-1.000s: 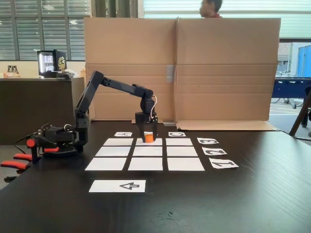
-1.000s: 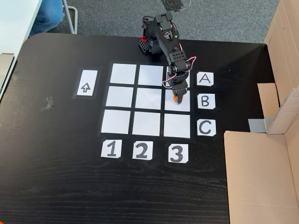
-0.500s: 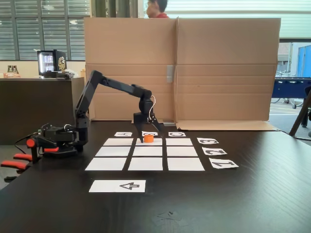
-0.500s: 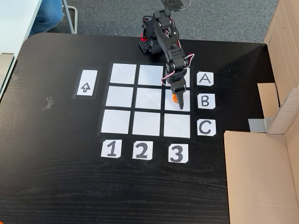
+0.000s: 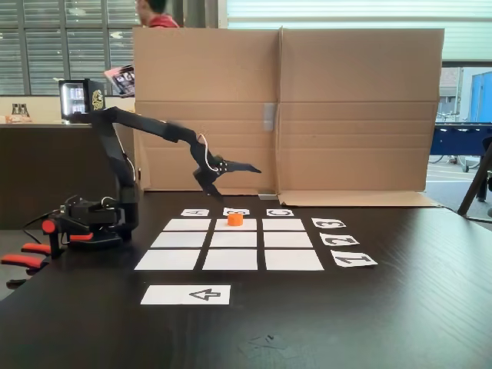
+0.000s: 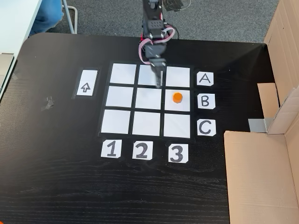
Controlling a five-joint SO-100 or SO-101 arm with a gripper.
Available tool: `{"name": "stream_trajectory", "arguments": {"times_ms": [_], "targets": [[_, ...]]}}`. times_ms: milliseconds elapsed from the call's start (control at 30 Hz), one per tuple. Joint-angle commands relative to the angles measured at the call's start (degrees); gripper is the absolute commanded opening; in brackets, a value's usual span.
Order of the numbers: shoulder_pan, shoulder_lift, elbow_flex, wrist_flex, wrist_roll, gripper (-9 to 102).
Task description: Pick up the round, orange token and place it in the grid on square B3.
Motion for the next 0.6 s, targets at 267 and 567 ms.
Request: {"name": "stream_trajectory", "arguments": {"times_ms": [267,567], "targets": [[52.21,57.74,24.35,-8.09,-2.02,17],[96.06,60.29,32.52,-3.69,-7.12,-1]]}}
